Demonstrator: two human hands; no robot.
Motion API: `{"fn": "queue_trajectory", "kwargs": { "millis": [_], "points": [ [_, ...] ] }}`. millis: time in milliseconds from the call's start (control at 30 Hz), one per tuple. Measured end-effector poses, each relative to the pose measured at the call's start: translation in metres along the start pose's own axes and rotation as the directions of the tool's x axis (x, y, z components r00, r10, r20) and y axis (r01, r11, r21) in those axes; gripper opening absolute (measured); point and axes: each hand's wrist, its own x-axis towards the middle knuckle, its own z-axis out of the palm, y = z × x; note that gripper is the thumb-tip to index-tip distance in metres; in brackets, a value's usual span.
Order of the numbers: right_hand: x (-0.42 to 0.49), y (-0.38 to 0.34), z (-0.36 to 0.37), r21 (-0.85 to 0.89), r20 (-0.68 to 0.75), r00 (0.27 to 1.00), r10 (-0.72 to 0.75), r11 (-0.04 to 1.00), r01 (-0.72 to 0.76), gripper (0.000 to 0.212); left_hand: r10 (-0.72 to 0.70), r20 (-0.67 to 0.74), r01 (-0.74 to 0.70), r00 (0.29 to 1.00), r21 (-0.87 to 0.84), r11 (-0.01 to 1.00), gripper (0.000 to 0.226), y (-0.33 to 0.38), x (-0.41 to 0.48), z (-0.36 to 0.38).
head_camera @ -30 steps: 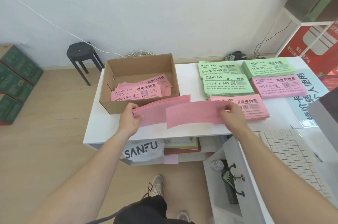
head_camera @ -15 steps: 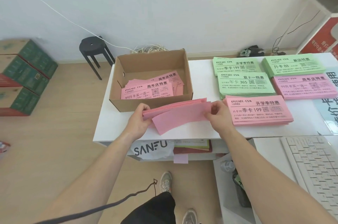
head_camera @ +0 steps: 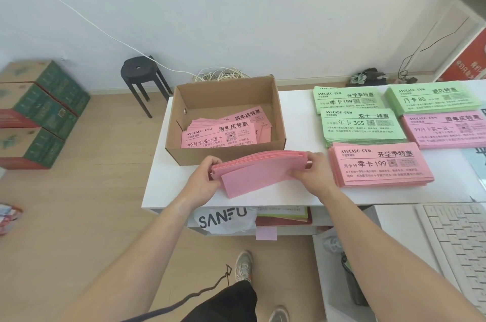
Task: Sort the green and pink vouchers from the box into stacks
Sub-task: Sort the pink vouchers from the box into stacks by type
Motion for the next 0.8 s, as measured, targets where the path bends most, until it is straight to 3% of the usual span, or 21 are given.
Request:
{"fn": "queue_trajectory", "kwargs": {
  "millis": [133, 200, 367, 567, 800],
  "points": [
    [-0.006, -0.004, -0.001, 0.041, 0.037, 0.999, 0.034, 0.999, -0.035, 0.027, -0.069, 0.098, 0.080, 0.993, -0.113, 0.990, 0.060, -0.012, -0.010, 0.002],
    [-0.008, -0.007, 0.001, 0.046, 0.059, 0.998, 0.030, 0.998, -0.033, 0.028, -0.089, 0.071, 0.098, 0.994, -0.142, 0.985, 0.069, -0.013, -0.014, 0.013],
    [-0.014, -0.008, 0.010, 0.152, 0.056, 0.998, -0.010, 0.988, 0.002, 0.048, -0.133, -0.261, 0.084, 0.956, -0.190, 0.978, 0.039, -0.011, -0.008, 0.041],
    [-0.017, -0.013, 0.025, 0.211, 0.036, 0.993, -0.116, 0.972, 0.106, 0.043, -0.130, -0.311, 0.048, 0.942, -0.260, 0.964, 0.032, 0.000, 0.001, 0.048],
    [-0.021, -0.005, 0.024, 0.242, 0.028, 0.996, -0.089, 0.967, 0.080, 0.050, -0.141, -0.282, 0.051, 0.949, -0.302, 0.952, 0.038, -0.011, 0.000, 0.041]
  ]
}}
